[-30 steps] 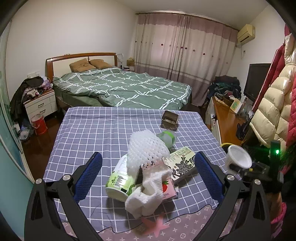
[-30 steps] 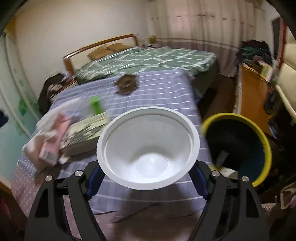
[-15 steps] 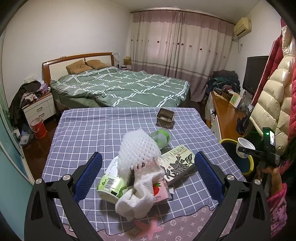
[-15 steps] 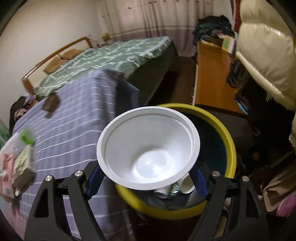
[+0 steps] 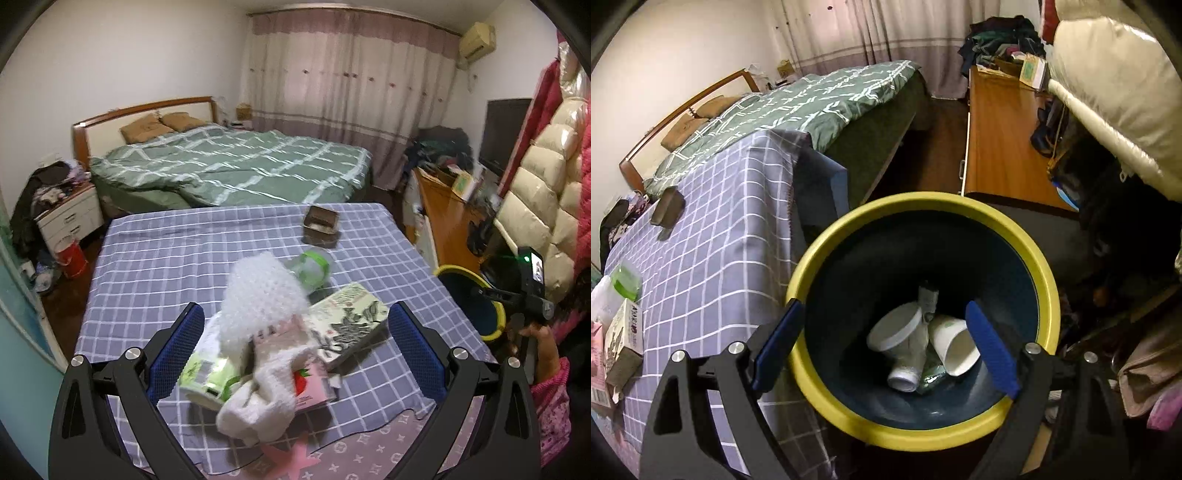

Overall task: Collect trash
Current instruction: 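Carry the white bowl with the right tool and release it into the bin, then grasp the brown square plastic tray with the left tool and lift it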

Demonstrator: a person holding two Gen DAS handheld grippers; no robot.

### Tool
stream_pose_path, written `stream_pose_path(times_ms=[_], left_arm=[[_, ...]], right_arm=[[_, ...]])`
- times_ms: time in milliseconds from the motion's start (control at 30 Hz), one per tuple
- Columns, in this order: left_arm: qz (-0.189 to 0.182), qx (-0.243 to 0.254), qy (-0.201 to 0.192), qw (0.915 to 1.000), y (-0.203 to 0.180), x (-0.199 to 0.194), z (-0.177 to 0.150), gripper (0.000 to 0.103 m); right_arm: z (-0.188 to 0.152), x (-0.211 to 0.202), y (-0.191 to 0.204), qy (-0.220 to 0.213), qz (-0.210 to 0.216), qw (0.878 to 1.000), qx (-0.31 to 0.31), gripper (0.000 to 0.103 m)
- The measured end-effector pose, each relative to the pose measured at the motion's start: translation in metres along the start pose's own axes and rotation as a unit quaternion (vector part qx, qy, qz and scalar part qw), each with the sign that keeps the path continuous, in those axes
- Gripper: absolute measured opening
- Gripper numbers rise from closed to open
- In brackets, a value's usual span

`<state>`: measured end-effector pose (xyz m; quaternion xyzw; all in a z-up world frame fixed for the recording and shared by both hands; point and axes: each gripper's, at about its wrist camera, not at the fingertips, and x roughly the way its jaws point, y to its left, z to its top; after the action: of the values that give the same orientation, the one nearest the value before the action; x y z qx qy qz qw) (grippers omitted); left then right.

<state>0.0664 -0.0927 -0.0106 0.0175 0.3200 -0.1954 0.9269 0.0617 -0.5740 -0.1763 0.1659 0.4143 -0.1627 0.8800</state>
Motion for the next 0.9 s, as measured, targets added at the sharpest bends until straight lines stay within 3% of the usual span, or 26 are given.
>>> stream_pose_path(times_ms=[233,400,600,733,800,900], left_arm=[[-0.075,0.063,0.065,0.993,-0.027,0.04,0.047,0.098],[-0.064,0.114,0.116,0.9846,-0.047,0.098,0.087,0.098],[-0.078,0.11,0.191,0.9723,-0.054,0.204,0.135,0.098],[-0.066,0.129,0.227,0.9632,-0.06,0.27,0.15,0.098],[-0.041,0.15,0.239,0.9587,-0.065,0.298,0.152,0.098],[-0.046,0.148,0.263,0.9523,-0.065,0.328,0.154,0.098]], right_arm=[[0.005,-0.016,0.011,-0.022,0.014,1.0,-0.004,0.085],[0.006,-0.027,0.009,-0.034,0.02,0.999,0.003,0.085],[0.006,-0.033,0.005,-0.035,0.021,0.999,0.005,0.086],[0.007,-0.029,0.003,-0.031,0.02,0.999,0.003,0.086],[0.007,-0.027,0.001,-0.029,0.019,0.999,0.004,0.086],[0.008,-0.023,-0.001,-0.026,0.019,0.999,0.005,0.086]])
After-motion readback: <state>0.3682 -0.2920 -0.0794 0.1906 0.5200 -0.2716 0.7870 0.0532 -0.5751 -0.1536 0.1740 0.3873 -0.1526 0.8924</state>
